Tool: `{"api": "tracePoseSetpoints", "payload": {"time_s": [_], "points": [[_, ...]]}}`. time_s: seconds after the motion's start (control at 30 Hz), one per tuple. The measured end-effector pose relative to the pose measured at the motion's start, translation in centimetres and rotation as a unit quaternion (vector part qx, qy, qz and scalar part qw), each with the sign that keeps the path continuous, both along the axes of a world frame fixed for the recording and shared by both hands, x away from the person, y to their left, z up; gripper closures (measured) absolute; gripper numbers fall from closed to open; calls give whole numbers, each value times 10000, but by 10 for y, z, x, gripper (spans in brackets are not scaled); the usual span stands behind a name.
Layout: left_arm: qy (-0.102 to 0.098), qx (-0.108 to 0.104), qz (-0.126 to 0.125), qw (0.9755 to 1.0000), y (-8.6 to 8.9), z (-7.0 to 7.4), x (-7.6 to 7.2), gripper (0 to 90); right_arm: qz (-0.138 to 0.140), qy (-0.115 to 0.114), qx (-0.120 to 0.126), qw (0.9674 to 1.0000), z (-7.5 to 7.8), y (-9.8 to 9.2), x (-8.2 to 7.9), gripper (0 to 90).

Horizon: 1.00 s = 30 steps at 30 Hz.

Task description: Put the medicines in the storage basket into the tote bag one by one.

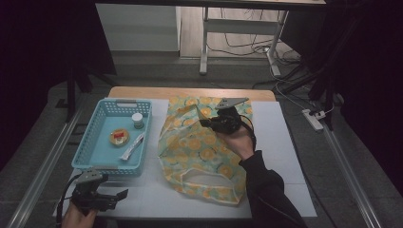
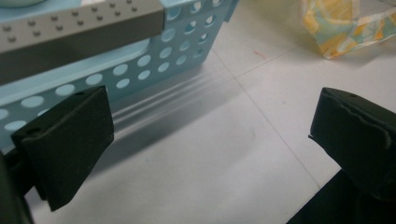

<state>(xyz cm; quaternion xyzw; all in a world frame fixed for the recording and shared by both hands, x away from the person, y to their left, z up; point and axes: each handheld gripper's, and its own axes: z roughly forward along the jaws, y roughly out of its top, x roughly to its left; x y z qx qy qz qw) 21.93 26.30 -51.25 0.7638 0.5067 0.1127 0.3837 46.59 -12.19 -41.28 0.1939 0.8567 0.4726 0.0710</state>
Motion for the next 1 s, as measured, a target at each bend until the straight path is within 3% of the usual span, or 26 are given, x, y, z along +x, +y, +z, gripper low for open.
{"api": "tracePoseSetpoints", "payload": {"time_s": [0.1, 0.23, 0.67, 0.9, 1.0], "points": [[-23, 38, -43, 10000, 1, 2, 1, 0, 11, 7, -23, 10000, -1, 1, 1, 895], [-24, -88, -147, 9999, 4, 5, 2, 1, 4, 10, -28, 10000, -1, 0, 1, 895], [-403, 31, -175, 9990, 4, 24, 1, 0, 8, 14, -14, 10000, -2, 0, 2, 895], [-353, -195, -105, 9991, 7, 29, 5, 0, -8, 24, -1, 10000, -1, -1, 2, 895], [-320, -138, -157, 9993, 7, 32, 9, 0, 2, 26, 10, 10000, -1, 0, 1, 895]]}}
